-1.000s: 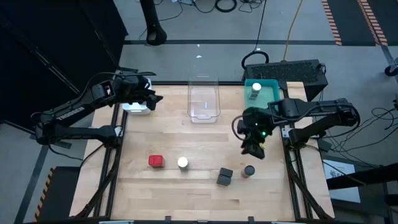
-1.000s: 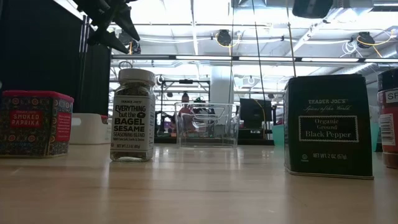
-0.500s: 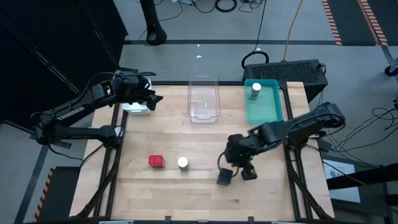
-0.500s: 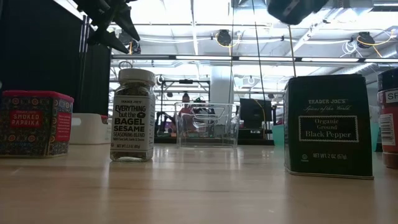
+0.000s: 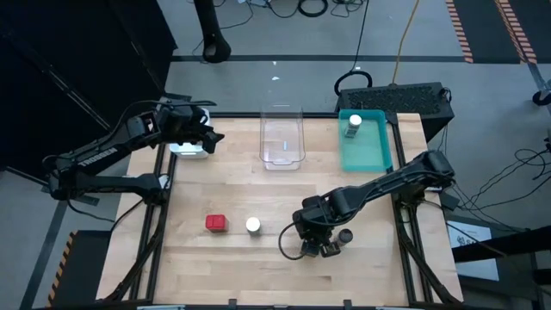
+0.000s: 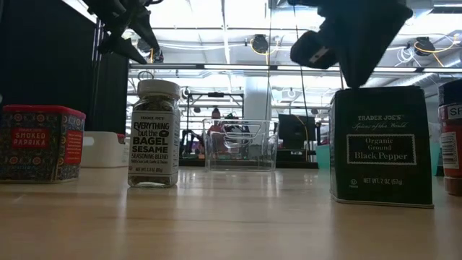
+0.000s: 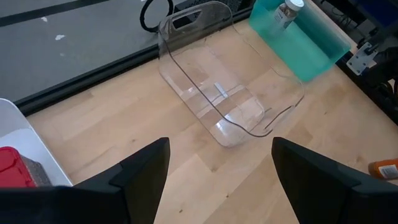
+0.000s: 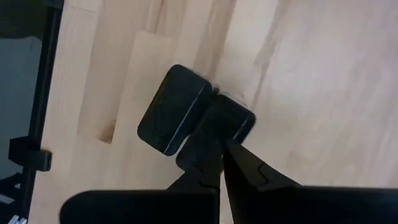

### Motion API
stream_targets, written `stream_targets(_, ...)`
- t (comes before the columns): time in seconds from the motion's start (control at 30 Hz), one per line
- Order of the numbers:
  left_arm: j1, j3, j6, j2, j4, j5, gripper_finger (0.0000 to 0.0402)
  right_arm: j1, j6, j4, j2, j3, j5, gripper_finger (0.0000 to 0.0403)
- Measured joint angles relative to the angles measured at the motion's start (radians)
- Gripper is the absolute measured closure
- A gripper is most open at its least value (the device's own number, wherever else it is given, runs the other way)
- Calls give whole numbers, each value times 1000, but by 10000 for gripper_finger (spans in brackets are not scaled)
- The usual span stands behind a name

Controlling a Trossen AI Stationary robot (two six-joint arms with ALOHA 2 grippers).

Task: Sort spices by type
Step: Put the top black seasoning can into the transparent bin

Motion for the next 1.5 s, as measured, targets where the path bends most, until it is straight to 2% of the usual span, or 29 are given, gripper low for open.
stream_targets(0.23,0,0,4,0,-2,0,114,1,-21,7,28,0,-51,403)
stream_targets(1.27,0,0,-1,0,-2,-1,114,2,-13,31,68,2,-47,403)
stream_targets(1.5,0,0,-1,0,0,-8,114,-5,-16,26,68,2,2,402)
